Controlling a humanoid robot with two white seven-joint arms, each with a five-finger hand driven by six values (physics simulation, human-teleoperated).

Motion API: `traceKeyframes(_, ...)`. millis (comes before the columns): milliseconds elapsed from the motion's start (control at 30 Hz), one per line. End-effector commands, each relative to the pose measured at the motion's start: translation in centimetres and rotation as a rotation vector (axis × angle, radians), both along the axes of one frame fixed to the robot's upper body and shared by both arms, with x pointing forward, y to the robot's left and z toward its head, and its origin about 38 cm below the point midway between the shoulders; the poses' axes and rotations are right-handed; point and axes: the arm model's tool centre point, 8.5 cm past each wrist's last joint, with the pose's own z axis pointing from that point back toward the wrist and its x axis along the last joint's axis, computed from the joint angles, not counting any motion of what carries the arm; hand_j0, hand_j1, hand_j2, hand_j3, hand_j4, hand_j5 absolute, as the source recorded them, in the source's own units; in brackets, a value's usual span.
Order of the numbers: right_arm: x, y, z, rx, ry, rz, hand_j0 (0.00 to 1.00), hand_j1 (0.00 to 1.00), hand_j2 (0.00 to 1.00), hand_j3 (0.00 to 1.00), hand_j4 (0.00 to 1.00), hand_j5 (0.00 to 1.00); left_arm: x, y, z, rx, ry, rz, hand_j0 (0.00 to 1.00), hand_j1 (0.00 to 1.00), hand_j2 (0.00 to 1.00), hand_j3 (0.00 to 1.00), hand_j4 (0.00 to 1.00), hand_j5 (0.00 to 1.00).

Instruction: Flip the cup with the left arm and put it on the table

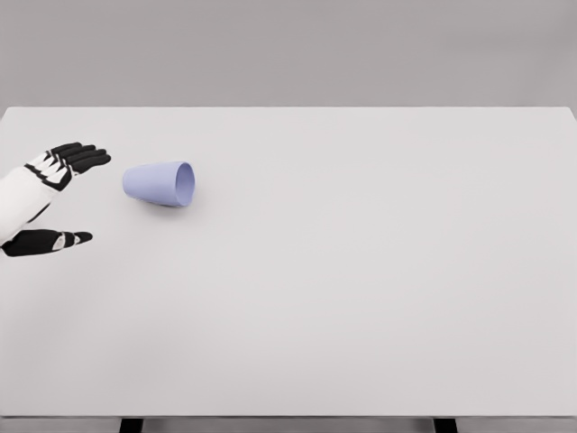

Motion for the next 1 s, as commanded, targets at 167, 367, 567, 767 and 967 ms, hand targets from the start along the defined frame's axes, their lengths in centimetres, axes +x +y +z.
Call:
traceKeyframes(167, -0.6, 0.1, 0.0, 0.002, 0.015, 0.001, 1.0, 1.0, 1.0, 1.0, 1.0, 1.0, 0.0, 0.0, -0.1, -0.003, 0.004, -0.001, 1.0, 1.0, 1.0, 1.0, 1.0, 1.0)
traceKeyframes(367, -0.7, 0.1, 0.0, 0.002, 0.017, 0.001, 1.0, 1.0, 1.0, 1.0, 1.0, 1.0, 0.6, 0.2, 1.2, 0.005, -0.032, 0.001, 1.0, 1.0, 1.0, 1.0, 1.0, 1.0)
traceKeyframes(567, -0.6, 0.0, 0.0, 0.002, 0.014, 0.001, 1.0, 1.0, 1.0, 1.0, 1.0, 1.0, 1.5, 1.4, 3.9, 0.211, 0.165, -0.113, 1.0, 1.0, 1.0, 1.0, 1.0, 1.0)
traceKeyframes(767, -0.6, 0.1, 0.0, 0.002, 0.015, 0.001, 1.0, 1.0, 1.0, 1.0, 1.0, 1.0, 3.0, 0.1, 7.1, 0.12, 0.255, -0.159, 1.0, 1.0, 1.0, 1.0, 1.0, 1.0)
traceKeyframes(967, -0.6, 0.0, 0.0, 0.002, 0.014, 0.001, 1.0, 1.0, 1.0, 1.0, 1.0, 1.0, 8.0, -4.8, 3.9, 0.133, 0.566, -0.034, 1.0, 1.0, 1.0, 1.0, 1.0, 1.0)
